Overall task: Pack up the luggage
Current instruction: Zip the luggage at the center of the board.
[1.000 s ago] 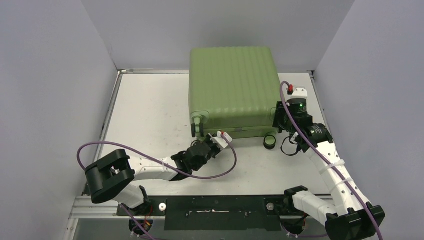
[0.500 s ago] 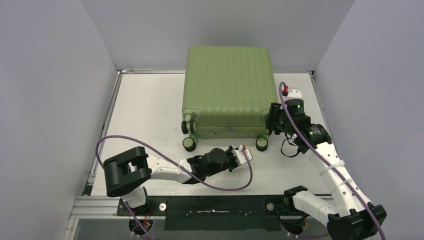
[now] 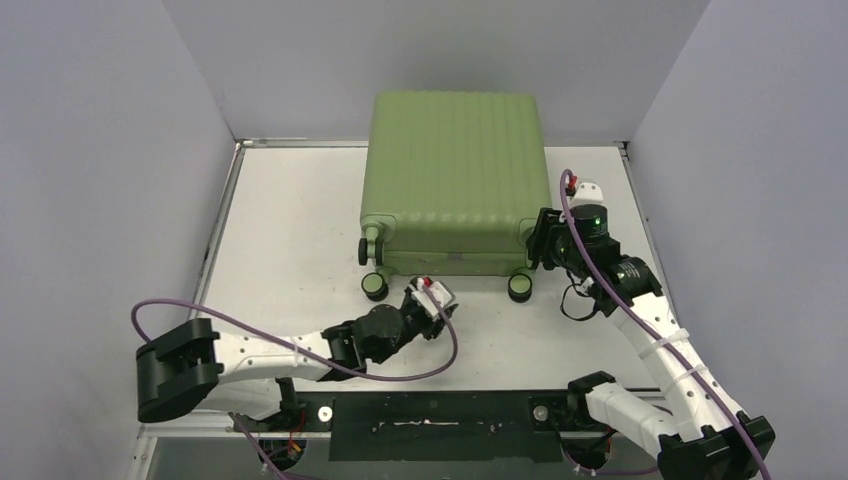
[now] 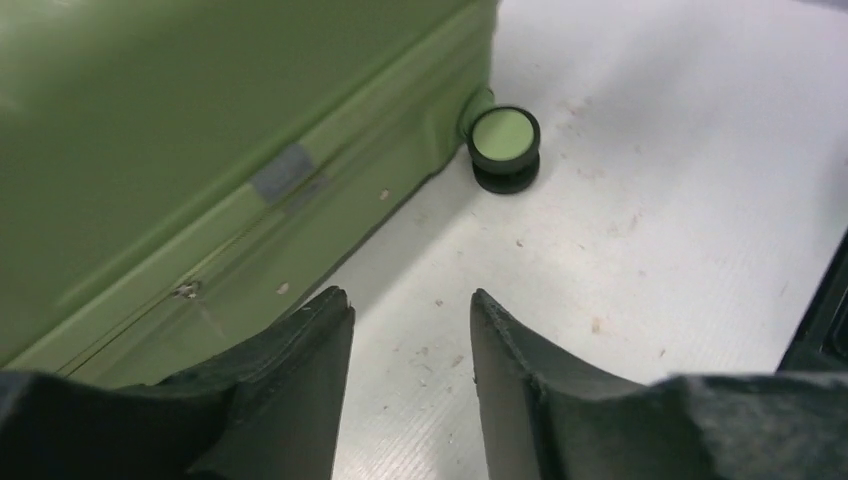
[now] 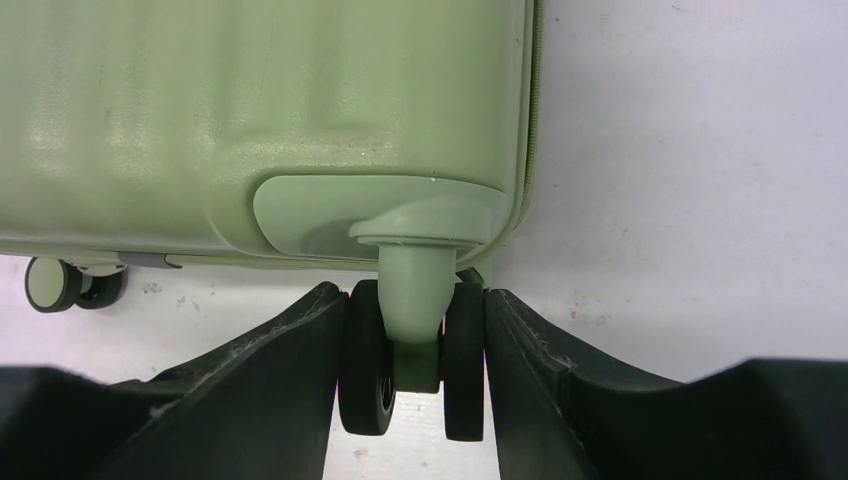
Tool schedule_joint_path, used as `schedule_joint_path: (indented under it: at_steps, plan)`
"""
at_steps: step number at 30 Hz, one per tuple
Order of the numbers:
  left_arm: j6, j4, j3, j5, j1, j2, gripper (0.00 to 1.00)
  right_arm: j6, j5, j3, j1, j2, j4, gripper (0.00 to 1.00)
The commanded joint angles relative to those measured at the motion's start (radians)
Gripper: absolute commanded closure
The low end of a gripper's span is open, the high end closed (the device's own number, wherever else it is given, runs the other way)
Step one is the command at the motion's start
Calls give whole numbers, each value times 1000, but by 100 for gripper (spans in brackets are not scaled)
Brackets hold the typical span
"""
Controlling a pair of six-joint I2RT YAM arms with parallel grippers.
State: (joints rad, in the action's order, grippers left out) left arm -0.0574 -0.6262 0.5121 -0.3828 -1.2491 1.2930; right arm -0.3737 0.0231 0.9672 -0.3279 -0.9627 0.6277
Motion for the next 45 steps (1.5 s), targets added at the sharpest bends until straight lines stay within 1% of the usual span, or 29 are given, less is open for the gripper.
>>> schedule_joint_path:
  at_steps: [1,4,7,8,9,10,11,12,14,16,17,18,23,27,31,34,38,41,43,45]
  plan:
    - [103,86,-11,-149,-2,-159,51,-68,-173,-37,-98,-5,-221,100]
    - [143,202,-25,-203,-2,-260,40,-108,-140,-61,-181,-12,-248,100]
    - [198,272,-57,-272,0,-353,24,-144,-99,-77,-272,-30,-274,100]
    - [218,296,-67,-293,0,-379,20,-150,-82,-77,-297,-37,-277,100]
    - [246,319,-78,-319,0,-404,13,-153,-56,-74,-318,-43,-275,100]
    - [275,340,-88,-344,2,-430,3,-155,-33,-68,-331,-44,-259,100]
    - [303,366,-95,-367,3,-452,3,-153,-2,-62,-334,-40,-244,94]
    - [327,389,-101,-383,4,-477,3,-147,28,-56,-334,-30,-228,82]
    - [356,435,-108,-404,8,-517,3,-128,77,-46,-333,-2,-199,53]
    - [370,465,-110,-411,13,-548,3,-110,124,-29,-332,14,-161,32]
    - [373,474,-110,-412,19,-559,3,-107,140,-22,-331,15,-146,25]
    - [377,482,-109,-413,23,-568,3,-103,148,-16,-330,11,-134,21]
    - [435,518,-86,-425,77,-558,3,-125,135,-11,-329,-40,-126,8]
    - [491,603,-21,-325,170,-497,3,-147,132,-12,-327,-80,-139,8]
    - [526,625,5,-291,249,-429,3,-152,150,2,-321,-123,-143,11]
    - [525,583,1,-252,314,-394,3,-150,164,12,-304,-151,-138,15]
    - [514,475,-8,-77,446,-351,4,-147,142,16,-273,-177,-150,21]
    - [502,430,-1,9,498,-312,5,-141,136,29,-264,-197,-149,25]
    - [479,427,12,27,506,-292,5,-134,124,36,-263,-204,-152,32]
    - [457,430,21,42,508,-281,5,-130,113,41,-263,-205,-151,44]
